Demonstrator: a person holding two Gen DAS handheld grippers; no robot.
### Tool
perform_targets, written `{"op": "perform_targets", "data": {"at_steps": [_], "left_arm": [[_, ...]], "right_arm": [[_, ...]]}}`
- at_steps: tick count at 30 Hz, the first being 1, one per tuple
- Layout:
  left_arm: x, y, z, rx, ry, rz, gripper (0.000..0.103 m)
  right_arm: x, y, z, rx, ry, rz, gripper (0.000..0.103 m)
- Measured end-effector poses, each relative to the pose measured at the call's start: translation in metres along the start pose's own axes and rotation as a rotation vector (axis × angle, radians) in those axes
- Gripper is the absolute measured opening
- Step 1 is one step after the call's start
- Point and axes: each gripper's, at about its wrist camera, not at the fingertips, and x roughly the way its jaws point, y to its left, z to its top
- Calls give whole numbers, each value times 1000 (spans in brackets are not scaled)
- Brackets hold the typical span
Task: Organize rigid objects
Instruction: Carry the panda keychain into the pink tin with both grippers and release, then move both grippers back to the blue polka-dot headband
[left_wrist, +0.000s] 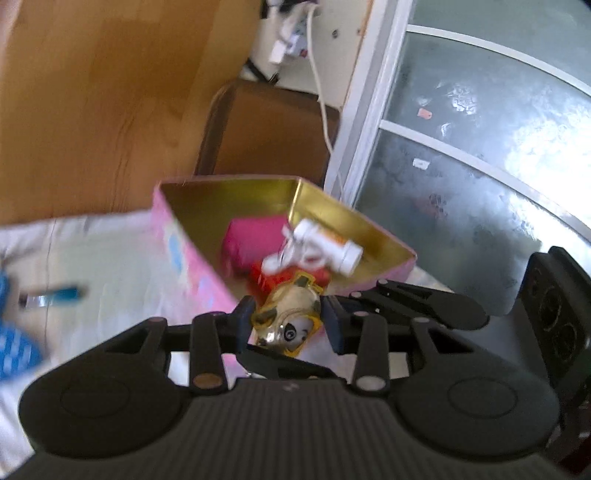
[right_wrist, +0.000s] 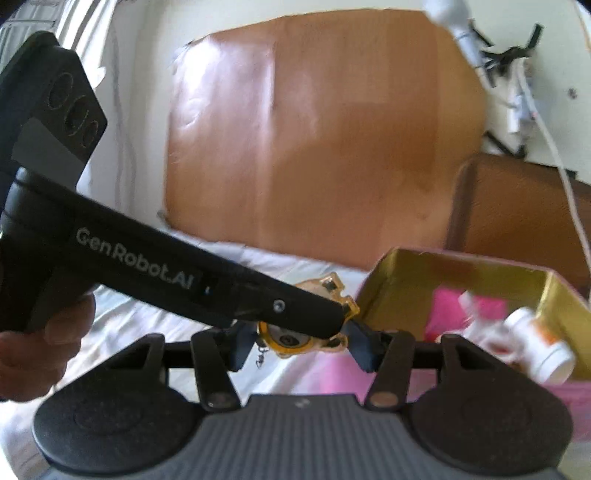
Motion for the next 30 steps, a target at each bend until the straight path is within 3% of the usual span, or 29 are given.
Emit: {"op": "perform_targets", "data": {"at_steps": [5, 11, 14, 20, 30], "left_arm": [[42, 1, 22, -11, 10, 12, 42], [84, 4, 21, -55, 64, 67, 46], [91, 1, 16, -39, 83, 133, 46], [84, -4, 11, -33, 61, 160, 48], [16, 1, 9, -61, -101, 190, 49]], "right_arm": [[25, -40, 11, 57, 15, -34, 52], [52, -66, 0, 92, 72, -60, 53], [55, -70, -9, 105, 70, -87, 64], [39, -69, -12, 107, 31, -129, 67], [15, -43, -1, 101, -41, -132, 68]]}}
